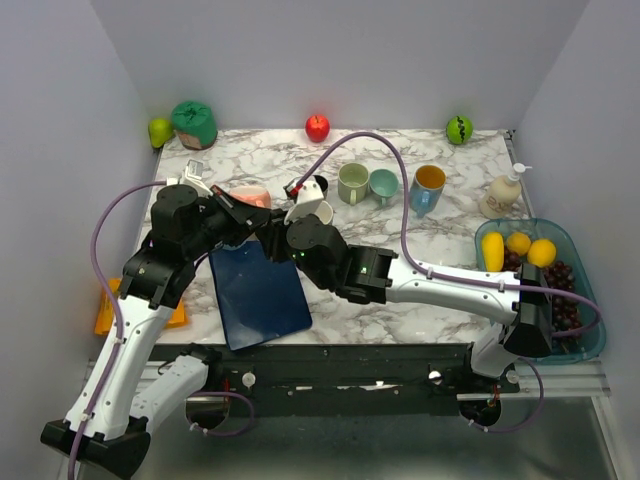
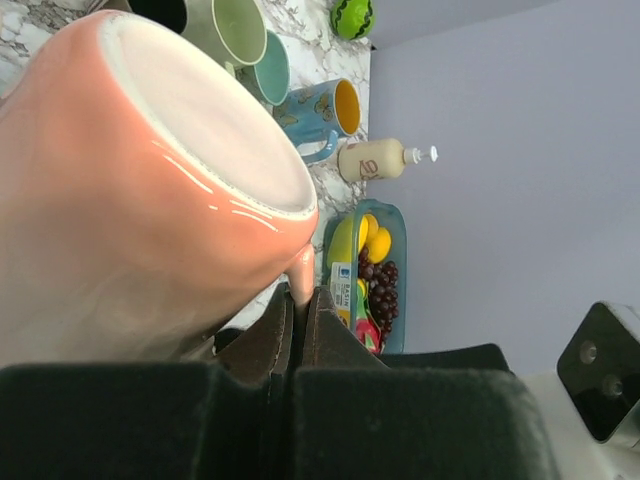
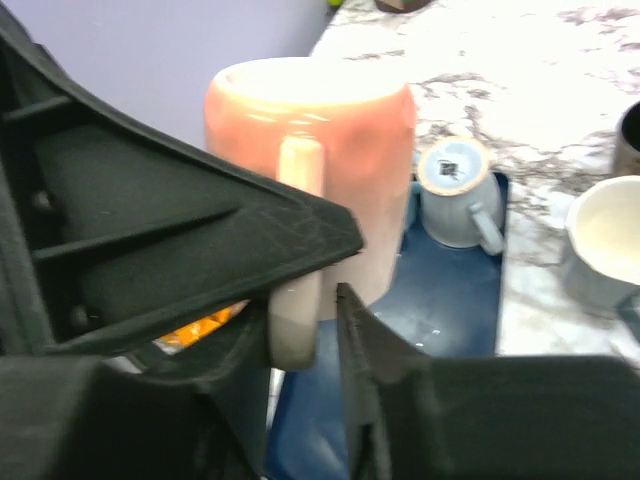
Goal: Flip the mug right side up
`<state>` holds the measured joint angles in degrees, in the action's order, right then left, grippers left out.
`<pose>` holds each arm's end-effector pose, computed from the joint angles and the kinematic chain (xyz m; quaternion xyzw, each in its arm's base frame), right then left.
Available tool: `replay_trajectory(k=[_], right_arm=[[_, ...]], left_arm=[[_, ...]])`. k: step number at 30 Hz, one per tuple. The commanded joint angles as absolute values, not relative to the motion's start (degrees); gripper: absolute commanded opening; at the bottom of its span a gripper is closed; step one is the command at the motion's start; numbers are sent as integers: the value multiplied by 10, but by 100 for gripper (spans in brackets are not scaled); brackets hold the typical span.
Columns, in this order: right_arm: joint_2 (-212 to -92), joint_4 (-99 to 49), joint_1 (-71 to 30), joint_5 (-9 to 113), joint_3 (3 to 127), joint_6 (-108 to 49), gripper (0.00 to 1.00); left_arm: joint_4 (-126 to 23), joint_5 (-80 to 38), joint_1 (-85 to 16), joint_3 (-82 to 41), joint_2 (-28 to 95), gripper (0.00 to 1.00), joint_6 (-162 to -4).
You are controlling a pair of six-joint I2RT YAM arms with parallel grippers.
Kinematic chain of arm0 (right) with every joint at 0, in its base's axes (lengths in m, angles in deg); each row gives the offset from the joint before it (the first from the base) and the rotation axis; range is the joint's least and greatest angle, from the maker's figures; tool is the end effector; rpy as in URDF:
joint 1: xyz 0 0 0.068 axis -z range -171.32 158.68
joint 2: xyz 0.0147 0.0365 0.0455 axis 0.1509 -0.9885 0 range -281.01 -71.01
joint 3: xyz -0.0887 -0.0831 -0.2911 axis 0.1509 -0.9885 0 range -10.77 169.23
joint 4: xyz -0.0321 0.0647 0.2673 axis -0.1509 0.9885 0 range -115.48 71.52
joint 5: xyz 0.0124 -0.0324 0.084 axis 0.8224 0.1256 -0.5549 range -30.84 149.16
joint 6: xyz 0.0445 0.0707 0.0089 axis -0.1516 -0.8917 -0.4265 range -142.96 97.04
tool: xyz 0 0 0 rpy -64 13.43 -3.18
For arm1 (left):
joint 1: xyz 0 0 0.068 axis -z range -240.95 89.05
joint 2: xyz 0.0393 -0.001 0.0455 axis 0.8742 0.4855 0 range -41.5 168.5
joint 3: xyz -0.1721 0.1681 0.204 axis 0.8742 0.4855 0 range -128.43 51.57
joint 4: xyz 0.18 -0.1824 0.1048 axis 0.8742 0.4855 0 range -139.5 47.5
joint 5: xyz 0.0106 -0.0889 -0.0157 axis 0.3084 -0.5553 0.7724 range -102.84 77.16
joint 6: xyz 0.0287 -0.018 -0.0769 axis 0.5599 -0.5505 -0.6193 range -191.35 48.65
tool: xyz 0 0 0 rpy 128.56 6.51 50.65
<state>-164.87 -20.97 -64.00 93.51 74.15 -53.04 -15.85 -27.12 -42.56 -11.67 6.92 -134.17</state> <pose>0.1704 0.4071 0.4079 -0.1021 0.7652 0.3177 0.5505 0.1750 -0.0774 0.4217 -0.2381 0.7744 -0.4526 0.3725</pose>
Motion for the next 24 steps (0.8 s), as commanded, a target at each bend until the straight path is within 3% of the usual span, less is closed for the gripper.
replay_trajectory(k=[1, 7, 12, 16, 18, 24], right_arm=[[-1649, -226, -621, 1046, 762, -511, 43], [-1657, -250, -621, 1047, 774, -485, 45], [-1655, -304, -617, 1025, 756, -469, 27], [-1639, -337, -610, 994, 733, -463, 1], [-1623, -328, -603, 973, 726, -475, 1], [-1578, -217, -576, 909, 719, -569, 1]], left_arm=[[-143, -307, -420, -114, 41, 0, -1342], [-140, -320, -420, -114, 44, 0, -1342], [-136, -320, -420, -113, 41, 0, -1341], [-133, -325, -420, -105, 40, 0, -1334], [-133, -324, -420, -98, 38, 0, -1329], [-135, -324, -420, -81, 39, 24, -1300]])
